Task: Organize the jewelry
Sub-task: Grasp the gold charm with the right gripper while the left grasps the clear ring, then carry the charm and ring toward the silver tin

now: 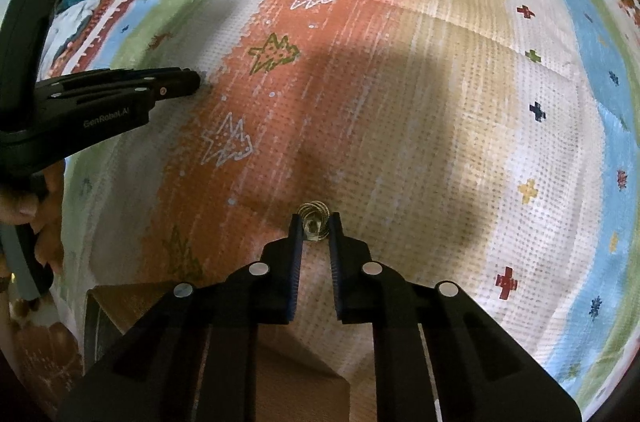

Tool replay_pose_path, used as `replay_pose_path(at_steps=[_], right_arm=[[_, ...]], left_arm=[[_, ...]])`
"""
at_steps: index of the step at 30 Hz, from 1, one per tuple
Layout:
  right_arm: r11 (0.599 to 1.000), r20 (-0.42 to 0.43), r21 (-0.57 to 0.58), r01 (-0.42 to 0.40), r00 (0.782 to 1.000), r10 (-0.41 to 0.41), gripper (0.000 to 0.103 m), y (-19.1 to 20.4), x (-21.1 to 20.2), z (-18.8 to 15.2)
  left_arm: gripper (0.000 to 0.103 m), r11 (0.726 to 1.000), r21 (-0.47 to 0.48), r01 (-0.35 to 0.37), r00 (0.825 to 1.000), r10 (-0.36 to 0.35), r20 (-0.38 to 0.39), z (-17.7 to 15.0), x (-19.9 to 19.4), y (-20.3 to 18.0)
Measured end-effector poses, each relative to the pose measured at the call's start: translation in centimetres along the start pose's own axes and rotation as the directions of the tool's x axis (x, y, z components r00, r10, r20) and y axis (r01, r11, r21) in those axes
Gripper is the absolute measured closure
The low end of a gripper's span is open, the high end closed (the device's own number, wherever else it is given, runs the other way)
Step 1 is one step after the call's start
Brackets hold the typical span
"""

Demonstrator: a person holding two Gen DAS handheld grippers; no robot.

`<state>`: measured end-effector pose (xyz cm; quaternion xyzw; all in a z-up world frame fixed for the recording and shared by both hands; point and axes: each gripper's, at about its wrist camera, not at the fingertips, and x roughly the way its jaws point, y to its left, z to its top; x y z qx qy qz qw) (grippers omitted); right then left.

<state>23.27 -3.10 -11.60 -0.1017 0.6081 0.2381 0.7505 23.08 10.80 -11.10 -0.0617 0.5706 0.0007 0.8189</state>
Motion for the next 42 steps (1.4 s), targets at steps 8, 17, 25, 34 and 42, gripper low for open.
replay_pose_path(at_steps=[8, 17, 25, 34, 42], right_arm=[[1.0, 0.027, 0.004, -0.011, 1.0, 0.011, 0.093, -0.3, -1.3, -0.2], [0.999, 0.069, 0.014, -0.029, 0.997, 0.028, 0.093, 0.0, -3.3, -0.5], [1.0, 0.11, 0.01, -0.022, 0.994, 0.021, 0.093, 0.5, -5.2, -1.7], [1.0, 0.169, 0.014, 0.006, 0.986, -0.009, 0.093, 0.7, -7.4, -3.2], [1.0, 0.208, 0.015, 0.007, 0.978, -0.01, 0.093, 1.0, -9.2, -4.9]], left_arm=[[0.084, 1.0, 0.004, 0.016, 1.0, -0.016, 0.027, -0.1, -1.4, -0.7], [0.084, 0.999, 0.009, 0.043, 0.997, -0.043, 0.058, -0.7, -3.5, -1.7], [0.084, 0.997, 0.04, 0.07, 0.993, -0.073, 0.089, -2.2, -6.0, -3.5], [0.084, 0.994, 0.064, 0.089, 0.988, -0.097, 0.122, -3.6, -8.3, -5.0], [0.084, 0.991, 0.086, 0.105, 0.983, -0.117, 0.143, -5.0, -9.8, -6.0]])
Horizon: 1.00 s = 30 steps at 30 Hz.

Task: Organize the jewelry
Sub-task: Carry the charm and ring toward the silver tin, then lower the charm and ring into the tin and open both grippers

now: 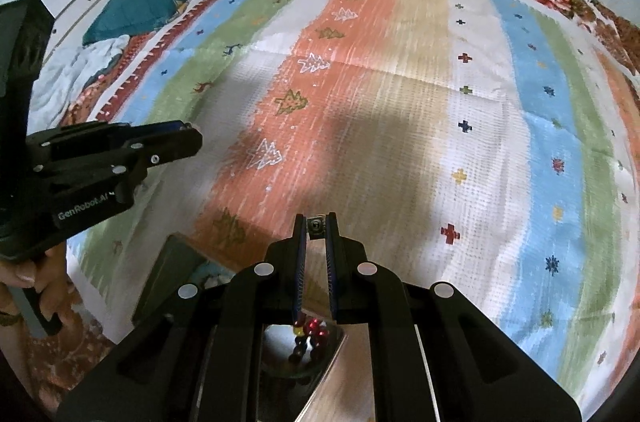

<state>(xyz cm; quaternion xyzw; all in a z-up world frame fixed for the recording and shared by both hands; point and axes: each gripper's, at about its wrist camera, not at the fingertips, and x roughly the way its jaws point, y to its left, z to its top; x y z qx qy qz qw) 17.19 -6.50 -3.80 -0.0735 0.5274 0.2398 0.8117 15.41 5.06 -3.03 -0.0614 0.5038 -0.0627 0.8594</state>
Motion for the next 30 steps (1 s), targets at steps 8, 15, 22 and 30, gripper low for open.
replay_pose_path(at_steps=[8, 15, 22, 30], right_arm=[[1.0, 0.033, -0.014, -0.018, 0.999, 0.019, 0.093, 1.0, -1.8, -1.6], [0.999, 0.05, -0.024, -0.028, 0.998, 0.03, 0.093, 1.4, -2.8, -3.0], [0.999, 0.051, -0.033, -0.04, 0.998, 0.042, 0.093, 1.9, -3.3, -4.1], [0.997, 0.042, -0.032, -0.065, 0.997, 0.066, 0.093, 2.6, -3.5, -5.3]], left_arm=[[0.084, 0.999, 0.017, 0.036, 0.999, -0.037, 0.035, -1.2, -2.3, -1.4], [0.084, 0.998, 0.044, 0.049, 0.997, -0.052, 0.054, -2.8, -3.8, -2.6], [0.084, 0.997, 0.057, 0.054, 0.997, -0.057, 0.061, -4.2, -4.7, -3.4], [0.084, 0.995, 0.071, 0.063, 0.996, -0.068, 0.062, -5.4, -5.4, -4.3]])
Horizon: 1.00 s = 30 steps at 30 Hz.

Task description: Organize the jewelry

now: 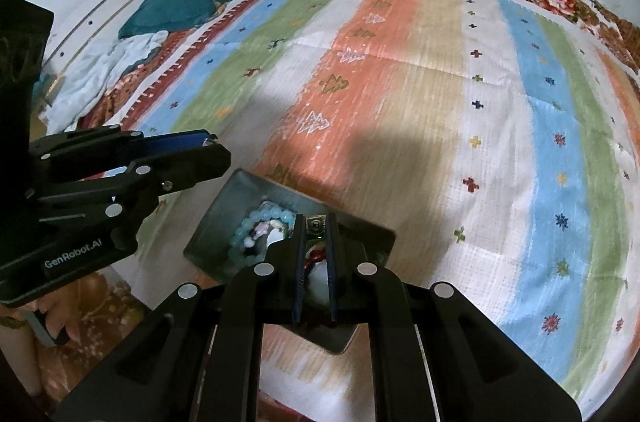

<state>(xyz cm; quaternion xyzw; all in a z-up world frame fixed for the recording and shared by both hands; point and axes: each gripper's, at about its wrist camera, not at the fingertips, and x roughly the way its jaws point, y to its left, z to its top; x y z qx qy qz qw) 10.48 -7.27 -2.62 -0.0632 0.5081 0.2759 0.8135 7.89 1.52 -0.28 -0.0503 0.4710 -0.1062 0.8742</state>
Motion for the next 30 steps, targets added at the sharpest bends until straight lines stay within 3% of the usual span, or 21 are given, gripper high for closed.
replay_pose_path(at_steps=[5, 7, 8, 9, 11, 21, 30], right_arm=[[1.0, -0.004, 0.007, -0.017, 1.0, 0.017, 0.093, 0.1, 0.0, -0.5], [1.0, -0.014, 0.004, -0.026, 1.0, 0.026, 0.092, 0.2, 0.2, -0.7], [1.0, -0.015, 0.003, -0.026, 1.0, 0.026, 0.087, 0.2, 0.2, -0.7], [1.0, -0.011, 0.001, -0.023, 1.0, 0.023, 0.069, 0.3, 0.1, -0.8], [1.0, 0.013, -0.005, -0.009, 1.0, 0.009, 0.055, 0.3, -0.5, -0.9], [0.998, 0.072, -0.017, 0.062, 0.996, -0.06, 0.033, 0.0, -2.3, -1.7], [0.997, 0.116, 0.009, 0.074, 0.99, -0.074, 0.017, -1.0, -3.9, -3.3]], left_arm=[[0.084, 1.0, -0.007, -0.002, 1.0, 0.002, -0.014, -0.3, 0.5, 0.0], [0.073, 1.0, -0.01, -0.006, 1.0, 0.006, -0.02, -0.3, 0.8, 0.1], [0.065, 1.0, -0.015, -0.011, 1.0, 0.011, -0.018, -0.3, 0.8, 0.3], [0.061, 1.0, -0.023, -0.017, 1.0, 0.016, -0.013, -0.3, 0.7, 0.4], [0.055, 0.999, -0.039, -0.022, 1.0, 0.022, -0.005, -0.2, 0.5, 0.8], [0.031, 0.997, -0.066, -0.043, 0.999, 0.044, 0.02, -1.2, -0.8, 1.6], [0.009, 0.997, -0.052, -0.05, 0.998, 0.052, 0.037, -2.3, -1.6, 1.4]])
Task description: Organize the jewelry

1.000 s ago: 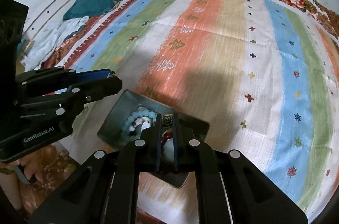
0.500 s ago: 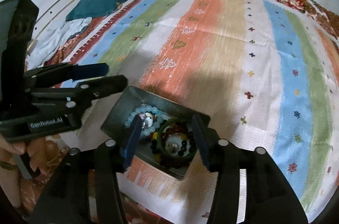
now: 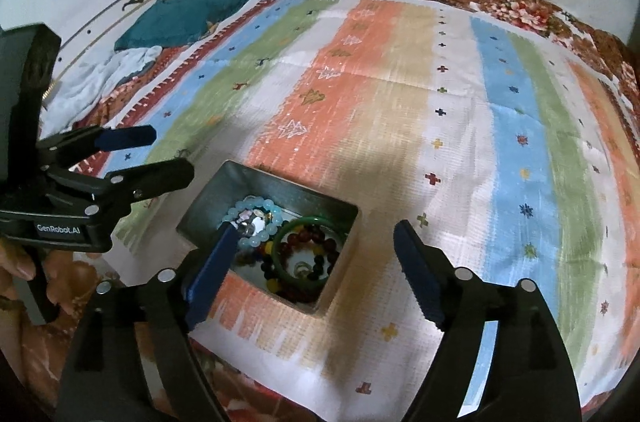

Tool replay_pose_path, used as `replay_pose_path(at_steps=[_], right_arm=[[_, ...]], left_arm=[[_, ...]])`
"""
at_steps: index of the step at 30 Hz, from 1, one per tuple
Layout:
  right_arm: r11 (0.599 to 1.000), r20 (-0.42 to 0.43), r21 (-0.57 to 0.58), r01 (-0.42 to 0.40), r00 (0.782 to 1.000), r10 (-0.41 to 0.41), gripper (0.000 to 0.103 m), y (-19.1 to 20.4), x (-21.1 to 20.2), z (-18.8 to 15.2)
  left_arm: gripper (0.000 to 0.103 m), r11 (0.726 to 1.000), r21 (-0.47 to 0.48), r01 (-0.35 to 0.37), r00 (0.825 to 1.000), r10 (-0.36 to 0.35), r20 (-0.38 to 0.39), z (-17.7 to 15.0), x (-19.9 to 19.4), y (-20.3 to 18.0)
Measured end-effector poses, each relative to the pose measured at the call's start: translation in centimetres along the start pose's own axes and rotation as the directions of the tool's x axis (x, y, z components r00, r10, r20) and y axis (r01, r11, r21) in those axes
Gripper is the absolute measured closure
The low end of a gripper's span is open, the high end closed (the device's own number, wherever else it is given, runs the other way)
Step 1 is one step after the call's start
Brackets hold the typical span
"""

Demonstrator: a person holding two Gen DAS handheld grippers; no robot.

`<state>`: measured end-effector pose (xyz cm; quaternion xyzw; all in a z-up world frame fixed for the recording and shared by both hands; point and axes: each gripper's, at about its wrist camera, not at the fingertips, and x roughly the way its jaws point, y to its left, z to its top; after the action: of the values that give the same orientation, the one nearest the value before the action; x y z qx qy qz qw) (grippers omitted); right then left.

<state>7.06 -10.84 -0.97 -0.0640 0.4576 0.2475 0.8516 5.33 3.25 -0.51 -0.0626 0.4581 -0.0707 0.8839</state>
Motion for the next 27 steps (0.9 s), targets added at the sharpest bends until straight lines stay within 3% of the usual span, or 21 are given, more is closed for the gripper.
replay_pose_path(at_steps=[6, 16, 27], right_arm=[[1.0, 0.017, -0.006, 0.025, 1.0, -0.025, 0.007, -0.2, -0.8, -1.0], [0.998, 0.065, 0.013, 0.057, 0.996, -0.057, 0.005, -0.9, -2.6, -3.5], [0.998, 0.112, 0.037, 0.051, 0.992, -0.055, 0.005, -1.4, -3.5, -4.0]], left_arm=[[0.006, 0.999, 0.029, -0.04, 0.999, 0.04, 0.021, -1.0, -0.6, -0.2], [0.006, 0.99, 0.1, -0.101, 0.991, 0.091, 0.094, -2.8, -2.4, -1.6], [0.006, 0.994, 0.089, -0.056, 0.988, 0.042, 0.149, -3.9, -4.0, -1.9]])
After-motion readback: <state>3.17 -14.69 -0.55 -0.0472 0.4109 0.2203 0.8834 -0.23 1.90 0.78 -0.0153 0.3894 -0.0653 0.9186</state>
